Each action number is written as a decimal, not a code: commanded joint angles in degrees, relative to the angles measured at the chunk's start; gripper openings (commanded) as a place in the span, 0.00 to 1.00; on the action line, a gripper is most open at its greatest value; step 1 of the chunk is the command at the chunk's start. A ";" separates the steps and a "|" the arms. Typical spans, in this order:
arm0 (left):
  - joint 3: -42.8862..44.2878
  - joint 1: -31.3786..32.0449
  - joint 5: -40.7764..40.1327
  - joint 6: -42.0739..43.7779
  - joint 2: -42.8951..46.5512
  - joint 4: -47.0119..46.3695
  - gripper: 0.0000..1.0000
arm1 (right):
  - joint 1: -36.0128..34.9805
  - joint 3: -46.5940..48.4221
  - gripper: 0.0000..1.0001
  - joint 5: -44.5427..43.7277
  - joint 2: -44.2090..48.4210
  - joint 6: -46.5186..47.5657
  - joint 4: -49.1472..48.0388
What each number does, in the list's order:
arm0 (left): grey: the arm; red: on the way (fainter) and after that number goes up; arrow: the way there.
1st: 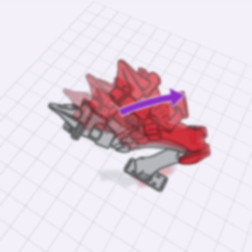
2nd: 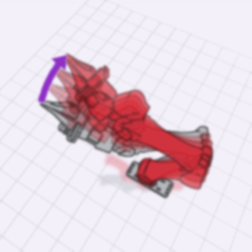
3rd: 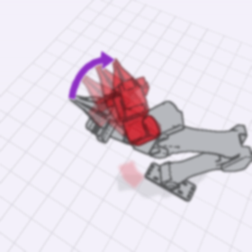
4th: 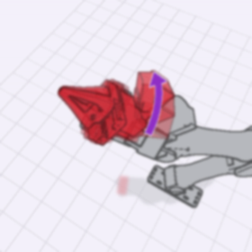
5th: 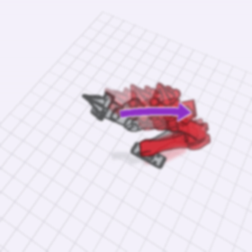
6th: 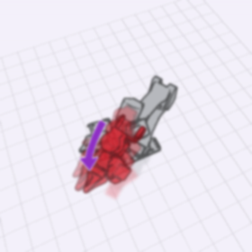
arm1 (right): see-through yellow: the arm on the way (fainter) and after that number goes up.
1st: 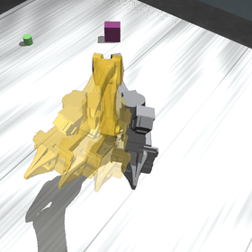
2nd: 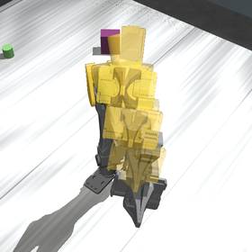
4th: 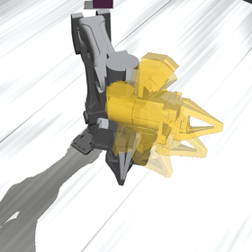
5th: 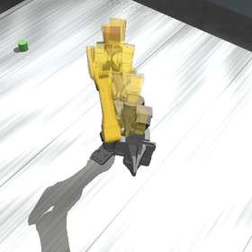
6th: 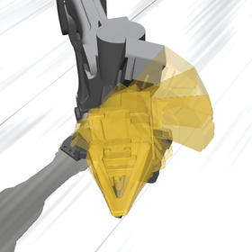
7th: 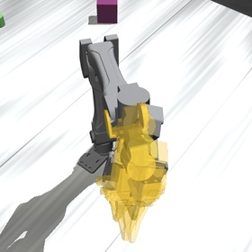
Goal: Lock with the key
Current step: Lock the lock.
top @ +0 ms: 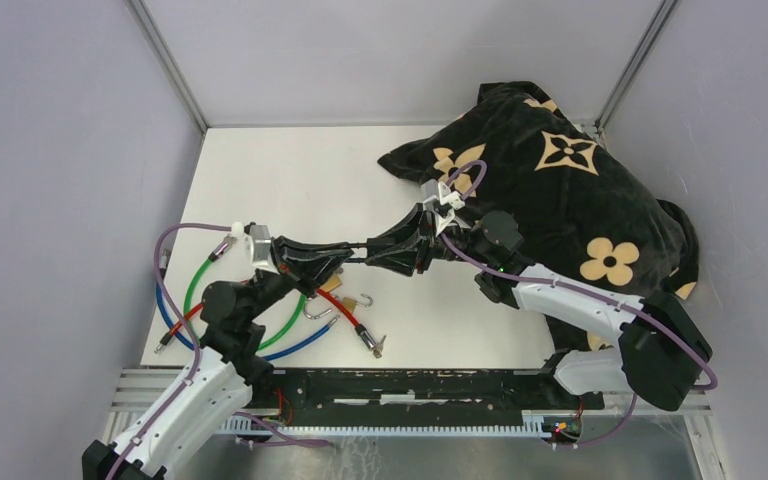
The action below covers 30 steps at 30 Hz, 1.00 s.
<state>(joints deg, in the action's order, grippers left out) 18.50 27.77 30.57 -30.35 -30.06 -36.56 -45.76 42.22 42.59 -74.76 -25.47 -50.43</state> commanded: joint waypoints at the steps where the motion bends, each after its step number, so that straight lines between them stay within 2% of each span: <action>1: -2.06 4.03 1.29 -2.97 -2.70 0.39 0.02 | -3.99 5.88 0.00 -3.27 -1.00 1.99 -2.71; 5: -1.56 4.87 0.24 -2.58 -3.23 -0.39 0.02 | -3.97 6.78 0.00 -1.83 -2.11 3.66 -0.99; 10: -0.14 4.99 1.03 -0.53 -2.90 -1.06 0.02 | -3.86 8.84 0.00 13.51 -6.23 -2.71 -10.05; 12: 0.55 4.95 2.03 0.77 -1.98 -1.08 0.02 | -3.73 8.76 0.00 14.88 -4.89 2.82 -4.38; 15: 1.26 4.95 2.30 0.01 -0.99 -1.13 0.02 | -3.56 9.83 0.00 12.83 -3.06 10.96 4.54; 21: -1.67 5.71 1.03 -1.17 -1.69 -1.32 0.02 | -4.39 9.84 0.00 5.64 -5.17 4.08 -2.64; 30: -4.00 10.06 1.68 0.20 -4.73 -1.15 0.02 | -4.94 12.80 0.00 0.39 -6.46 9.03 7.57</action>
<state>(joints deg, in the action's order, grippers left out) 15.33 31.75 23.31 -28.42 -30.06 -42.44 -44.88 49.52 48.31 -78.48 -21.61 -44.36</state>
